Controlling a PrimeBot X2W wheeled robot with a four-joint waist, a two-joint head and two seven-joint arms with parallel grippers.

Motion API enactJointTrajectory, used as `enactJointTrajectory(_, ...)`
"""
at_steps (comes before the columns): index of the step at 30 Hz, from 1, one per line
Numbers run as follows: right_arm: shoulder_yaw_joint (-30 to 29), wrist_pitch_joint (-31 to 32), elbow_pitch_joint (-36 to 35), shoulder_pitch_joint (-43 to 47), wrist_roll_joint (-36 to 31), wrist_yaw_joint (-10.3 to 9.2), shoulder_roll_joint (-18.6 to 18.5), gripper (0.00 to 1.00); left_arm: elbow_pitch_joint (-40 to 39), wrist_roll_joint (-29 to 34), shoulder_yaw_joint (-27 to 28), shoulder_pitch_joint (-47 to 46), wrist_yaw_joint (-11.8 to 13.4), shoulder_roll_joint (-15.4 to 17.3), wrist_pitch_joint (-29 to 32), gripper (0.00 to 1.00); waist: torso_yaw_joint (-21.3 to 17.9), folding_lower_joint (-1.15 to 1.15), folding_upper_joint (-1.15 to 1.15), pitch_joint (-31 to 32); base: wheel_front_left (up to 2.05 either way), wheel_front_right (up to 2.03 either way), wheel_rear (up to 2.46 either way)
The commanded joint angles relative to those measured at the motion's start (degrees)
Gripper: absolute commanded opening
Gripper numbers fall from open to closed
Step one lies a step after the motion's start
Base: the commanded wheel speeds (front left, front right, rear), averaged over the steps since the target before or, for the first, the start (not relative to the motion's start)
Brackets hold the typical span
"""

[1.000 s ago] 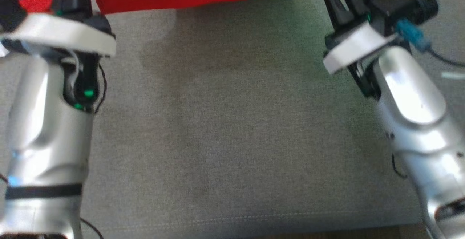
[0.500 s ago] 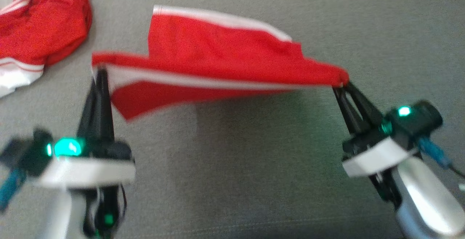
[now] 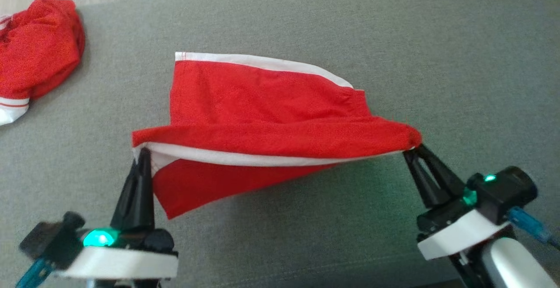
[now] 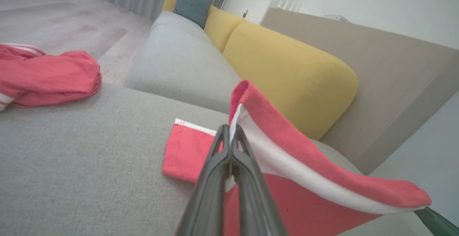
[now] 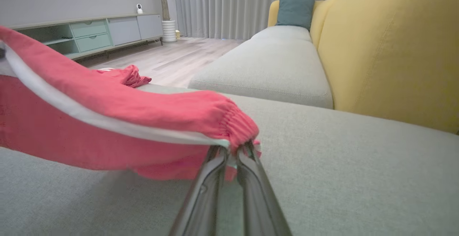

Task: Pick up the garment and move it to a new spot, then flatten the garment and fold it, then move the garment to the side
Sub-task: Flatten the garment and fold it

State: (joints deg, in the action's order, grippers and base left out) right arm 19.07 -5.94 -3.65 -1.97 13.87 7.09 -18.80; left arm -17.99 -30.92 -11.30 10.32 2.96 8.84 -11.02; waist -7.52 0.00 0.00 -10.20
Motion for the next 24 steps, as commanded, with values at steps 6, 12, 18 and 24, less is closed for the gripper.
enactJointTrajectory(6,2.62,-0.53,6.37,-6.08,2.52,0.4,1.48,0.0,8.71,-1.03,0.83,-11.09,-2.16,0.18,1.01,0.0,1.05,0.0,0.0,-2.37,0.0,0.0,0.0)
enactJointTrajectory(12,3.23,-1.67,14.31,-12.16,3.42,0.4,3.68,0.0,19.84,-0.82,1.08,-21.4,-3.49,0.39,0.83,0.0,1.51,0.0,0.0,-5.8,0.0,0.0,0.0)
enactJointTrajectory(18,4.07,-1.94,20.66,-19.01,3.52,0.4,5.73,0.0,30.92,-0.46,1.13,-32.09,-4.33,0.68,1.29,0.0,1.41,0.0,0.0,-9.64,0.0,0.0,0.0)
enactJointTrajectory(24,4.38,-2.16,24.68,-23.58,3.27,0.4,7.27,0.0,39.26,0.6,0.48,-40.17,-4.9,0.98,1.46,0.0,1.3,0.0,0.0,-12.49,0.0,0.0,0.0)
